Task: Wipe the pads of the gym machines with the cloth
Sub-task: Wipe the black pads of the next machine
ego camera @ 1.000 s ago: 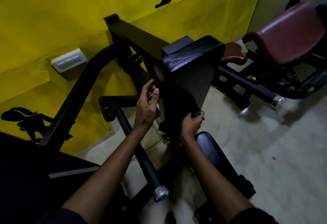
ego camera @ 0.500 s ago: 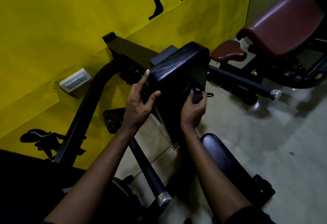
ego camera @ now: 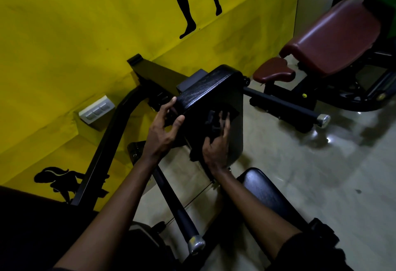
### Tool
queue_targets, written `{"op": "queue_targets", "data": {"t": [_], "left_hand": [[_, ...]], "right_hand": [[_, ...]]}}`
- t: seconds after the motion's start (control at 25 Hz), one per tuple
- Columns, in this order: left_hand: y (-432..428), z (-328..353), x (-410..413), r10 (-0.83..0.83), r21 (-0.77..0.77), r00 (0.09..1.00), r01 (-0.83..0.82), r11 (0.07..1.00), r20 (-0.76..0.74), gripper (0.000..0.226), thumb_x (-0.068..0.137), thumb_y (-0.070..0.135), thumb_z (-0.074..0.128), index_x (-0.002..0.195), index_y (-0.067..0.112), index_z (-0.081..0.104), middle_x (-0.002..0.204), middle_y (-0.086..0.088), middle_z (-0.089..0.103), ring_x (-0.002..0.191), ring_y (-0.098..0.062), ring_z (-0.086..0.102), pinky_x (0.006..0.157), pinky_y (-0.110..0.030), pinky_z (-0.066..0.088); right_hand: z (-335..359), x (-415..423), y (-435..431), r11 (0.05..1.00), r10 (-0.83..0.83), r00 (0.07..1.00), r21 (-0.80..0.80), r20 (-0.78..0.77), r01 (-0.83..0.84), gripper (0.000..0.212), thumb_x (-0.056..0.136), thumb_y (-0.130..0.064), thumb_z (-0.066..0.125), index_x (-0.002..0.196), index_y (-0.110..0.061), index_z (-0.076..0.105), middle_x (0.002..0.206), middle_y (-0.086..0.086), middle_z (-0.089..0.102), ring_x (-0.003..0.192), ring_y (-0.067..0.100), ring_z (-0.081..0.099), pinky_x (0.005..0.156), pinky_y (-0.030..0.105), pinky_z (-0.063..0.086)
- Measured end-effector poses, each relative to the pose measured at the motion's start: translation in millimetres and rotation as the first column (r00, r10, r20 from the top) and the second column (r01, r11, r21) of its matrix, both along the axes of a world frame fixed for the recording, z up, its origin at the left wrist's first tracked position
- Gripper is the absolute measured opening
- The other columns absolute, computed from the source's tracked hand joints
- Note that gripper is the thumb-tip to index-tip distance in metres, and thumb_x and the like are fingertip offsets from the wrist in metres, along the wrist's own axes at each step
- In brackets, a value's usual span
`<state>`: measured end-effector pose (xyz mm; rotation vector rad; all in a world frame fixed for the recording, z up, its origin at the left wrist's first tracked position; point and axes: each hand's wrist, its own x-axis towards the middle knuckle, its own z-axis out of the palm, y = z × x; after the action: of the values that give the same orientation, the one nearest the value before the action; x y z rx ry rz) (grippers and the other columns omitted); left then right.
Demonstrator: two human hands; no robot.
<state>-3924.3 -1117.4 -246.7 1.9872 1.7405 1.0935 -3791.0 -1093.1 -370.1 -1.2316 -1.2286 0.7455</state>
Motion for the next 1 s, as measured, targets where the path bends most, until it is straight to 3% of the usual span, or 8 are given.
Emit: {"op": "queue_targets", "data": {"t": [0.16,0.32,0.52,0.6,0.76,0.84,0.92,1.0], "left_hand": [[5,11,2,0.003,0.054,0.999,-0.001,0.999,-0.034,0.034,0.101,0.033,0.053,0.134,0.025,0.05,0.132,0.003,0.054,0.123,-0.01,0.052,0.099,-0.042,0.049],[23,25,10,0.034,0.091,0.994,-0.024,0.996,-0.109,0.019,0.099,0.027,0.054,0.113,0.014,0.054,0.11,-0.002,0.058,0.101,-0.016,0.059,0.085,-0.045,0.051],[31,26,27,-0.006,0.034,0.978,0.013,0.999,-0.208,0.037,0.103,0.03,0.044,0.137,0.015,0.05,0.129,-0.002,0.055,0.117,-0.005,0.049,0.096,-0.014,0.039],[34,30,28,0.032,0.045,0.964,-0.021,0.999,-0.264,0.038,0.103,0.033,0.047,0.137,0.016,0.053,0.128,-0.002,0.055,0.117,-0.006,0.049,0.096,-0.017,0.039],[42,50,33,-0.02,0.095,0.883,0.072,0.993,-0.469,0.043,0.099,0.041,0.054,0.136,0.019,0.059,0.134,0.001,0.057,0.124,-0.013,0.049,0.104,-0.032,0.041],[47,55,43,-0.114,0.022,0.844,0.147,0.989,-0.524,0.049,0.097,0.044,0.055,0.14,0.019,0.055,0.143,0.001,0.054,0.132,-0.014,0.046,0.109,-0.036,0.04],[54,54,57,-0.152,-0.016,0.814,0.173,0.985,-0.56,0.054,0.097,0.042,0.055,0.144,0.016,0.05,0.149,-0.001,0.049,0.138,-0.015,0.042,0.113,-0.038,0.037],[61,49,68,-0.168,-0.032,0.789,0.185,0.982,-0.591,0.057,0.097,0.036,0.058,0.147,0.013,0.044,0.153,-0.003,0.043,0.142,-0.015,0.037,0.116,-0.039,0.035]], "right_hand": [[10,5,-3,0.986,0.081,0.992,0.141,0.094,-0.093,0.079,0.087,-0.027,0.051,0.158,-0.035,0.017,0.167,0.002,0.008,0.153,0.028,0.014,0.121,0.046,0.024],[37,29,31,0.993,-0.015,0.996,0.116,-0.085,0.025,0.077,0.081,-0.022,0.05,0.155,-0.025,0.029,0.165,0.006,0.019,0.153,0.023,0.018,0.12,0.056,0.023],[49,44,47,0.956,-0.041,0.996,0.293,0.082,0.015,0.066,0.095,-0.04,0.051,0.154,-0.015,0.035,0.164,0.009,0.021,0.151,0.025,0.023,0.116,0.057,0.029],[55,59,63,0.951,-0.041,0.998,0.308,0.039,0.027,0.063,0.092,-0.032,0.055,0.151,-0.018,0.041,0.161,0.005,0.027,0.149,0.02,0.027,0.116,0.051,0.032],[71,79,89,0.976,0.032,0.96,0.216,-0.277,0.029,0.055,0.09,-0.006,0.056,0.141,-0.026,0.05,0.147,0.003,0.049,0.138,0.011,0.043,0.112,0.023,0.037],[61,85,98,0.996,0.0,0.943,0.079,-0.333,0.028,0.047,0.089,-0.012,0.055,0.134,-0.025,0.054,0.136,0.005,0.058,0.127,0.014,0.054,0.097,0.013,0.041],[42,94,108,0.989,-0.066,0.921,-0.144,-0.384,0.011,0.053,0.085,-0.035,0.05,0.132,-0.012,0.055,0.128,0.012,0.063,0.119,0.027,0.058,0.087,0.02,0.043],[26,97,111,0.961,-0.067,0.926,-0.273,-0.371,-0.04,0.061,0.081,-0.047,0.044,0.129,-0.011,0.056,0.123,0.014,0.064,0.115,0.032,0.059,0.087,0.03,0.044]]}}
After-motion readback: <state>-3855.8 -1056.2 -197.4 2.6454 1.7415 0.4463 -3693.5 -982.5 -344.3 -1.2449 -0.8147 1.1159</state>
